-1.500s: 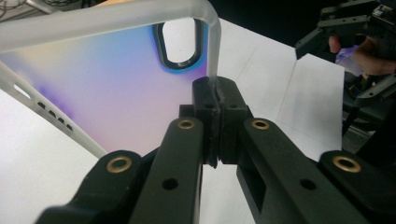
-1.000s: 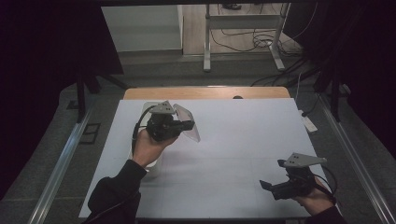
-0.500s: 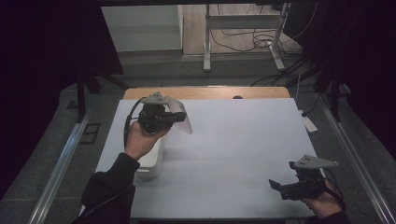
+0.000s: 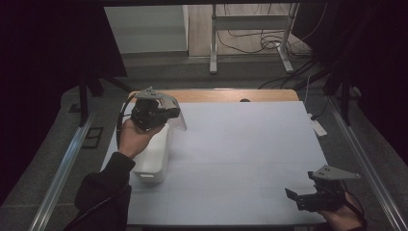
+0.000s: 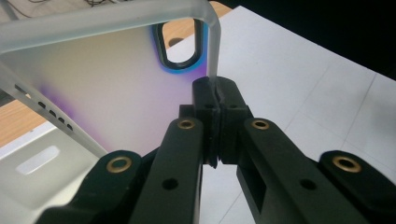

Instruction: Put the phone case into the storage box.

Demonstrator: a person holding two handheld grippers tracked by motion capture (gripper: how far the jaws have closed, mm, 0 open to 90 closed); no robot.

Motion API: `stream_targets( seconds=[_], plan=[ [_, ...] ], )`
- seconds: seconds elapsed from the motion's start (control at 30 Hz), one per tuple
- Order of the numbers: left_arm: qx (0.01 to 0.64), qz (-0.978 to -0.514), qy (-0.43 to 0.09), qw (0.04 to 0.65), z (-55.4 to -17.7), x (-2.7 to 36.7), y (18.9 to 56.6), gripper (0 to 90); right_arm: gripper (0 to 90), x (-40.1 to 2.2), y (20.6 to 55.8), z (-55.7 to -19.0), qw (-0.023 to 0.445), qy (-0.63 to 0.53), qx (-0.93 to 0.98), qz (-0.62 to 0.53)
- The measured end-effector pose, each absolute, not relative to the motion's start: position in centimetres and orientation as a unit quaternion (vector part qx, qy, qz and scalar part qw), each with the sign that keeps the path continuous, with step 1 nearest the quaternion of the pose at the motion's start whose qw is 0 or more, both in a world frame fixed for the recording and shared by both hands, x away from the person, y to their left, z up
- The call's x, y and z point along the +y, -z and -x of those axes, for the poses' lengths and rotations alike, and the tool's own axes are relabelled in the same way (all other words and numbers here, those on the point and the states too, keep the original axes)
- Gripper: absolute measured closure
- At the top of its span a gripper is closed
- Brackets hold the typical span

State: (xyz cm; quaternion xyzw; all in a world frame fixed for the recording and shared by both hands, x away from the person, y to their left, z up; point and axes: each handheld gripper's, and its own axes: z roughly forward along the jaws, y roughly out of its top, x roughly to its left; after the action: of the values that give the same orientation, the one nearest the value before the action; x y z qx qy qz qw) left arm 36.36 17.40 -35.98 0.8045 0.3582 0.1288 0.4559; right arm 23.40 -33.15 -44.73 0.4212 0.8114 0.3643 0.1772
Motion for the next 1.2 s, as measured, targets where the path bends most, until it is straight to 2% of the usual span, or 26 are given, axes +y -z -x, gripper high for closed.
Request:
stream_targets(
  seconds=[0.5,1.2],
  plan=[
    [0.389,-0.796,-0.155,0.437,-37.1,19.3,35.3,88.6,0.0,-33.6,44.8,-22.9,0.183,-0.363,0.804,-0.434],
    [0.433,-0.79,-0.178,0.396,-39.4,20.9,36.3,88.6,0.0,-33.7,44.7,-22.7,0.184,-0.359,0.802,-0.44]
  ],
)
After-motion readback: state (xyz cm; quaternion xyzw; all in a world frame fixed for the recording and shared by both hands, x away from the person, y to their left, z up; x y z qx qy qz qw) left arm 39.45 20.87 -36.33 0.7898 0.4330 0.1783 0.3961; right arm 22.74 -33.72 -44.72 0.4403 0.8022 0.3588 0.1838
